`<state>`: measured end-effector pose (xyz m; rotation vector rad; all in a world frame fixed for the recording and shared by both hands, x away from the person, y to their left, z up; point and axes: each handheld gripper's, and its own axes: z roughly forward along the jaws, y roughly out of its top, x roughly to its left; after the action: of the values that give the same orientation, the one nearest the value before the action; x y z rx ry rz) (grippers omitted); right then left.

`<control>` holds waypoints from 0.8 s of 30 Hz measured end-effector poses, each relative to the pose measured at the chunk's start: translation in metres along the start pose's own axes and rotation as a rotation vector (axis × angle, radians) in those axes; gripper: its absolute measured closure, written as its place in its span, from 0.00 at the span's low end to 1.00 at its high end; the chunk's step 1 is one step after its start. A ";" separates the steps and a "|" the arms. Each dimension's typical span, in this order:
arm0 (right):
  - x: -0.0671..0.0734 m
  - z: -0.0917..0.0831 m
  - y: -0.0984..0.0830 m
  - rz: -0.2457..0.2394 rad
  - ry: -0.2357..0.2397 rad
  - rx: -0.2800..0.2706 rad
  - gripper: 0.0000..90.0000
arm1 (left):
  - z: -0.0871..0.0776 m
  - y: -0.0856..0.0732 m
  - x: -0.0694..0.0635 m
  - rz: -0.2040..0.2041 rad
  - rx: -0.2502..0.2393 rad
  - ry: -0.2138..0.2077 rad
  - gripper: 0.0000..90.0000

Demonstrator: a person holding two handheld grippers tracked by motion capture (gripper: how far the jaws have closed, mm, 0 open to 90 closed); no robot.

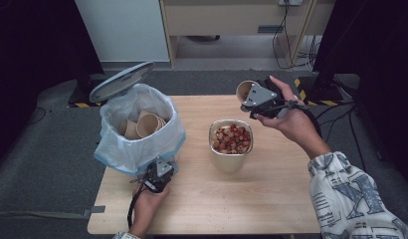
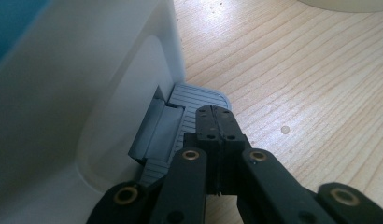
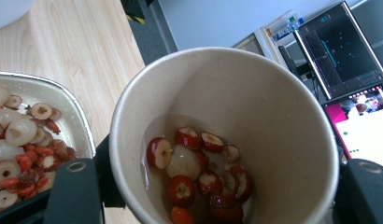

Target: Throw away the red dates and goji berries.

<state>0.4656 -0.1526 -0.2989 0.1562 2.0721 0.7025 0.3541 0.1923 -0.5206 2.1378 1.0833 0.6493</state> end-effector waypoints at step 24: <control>-0.004 -0.006 0.012 -0.046 -0.016 0.008 0.34 | 0.000 0.000 0.000 0.000 0.001 0.000 0.99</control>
<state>0.4612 -0.1471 -0.2867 0.1175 2.0572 0.6629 0.3541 0.1924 -0.5205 2.1393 1.0838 0.6489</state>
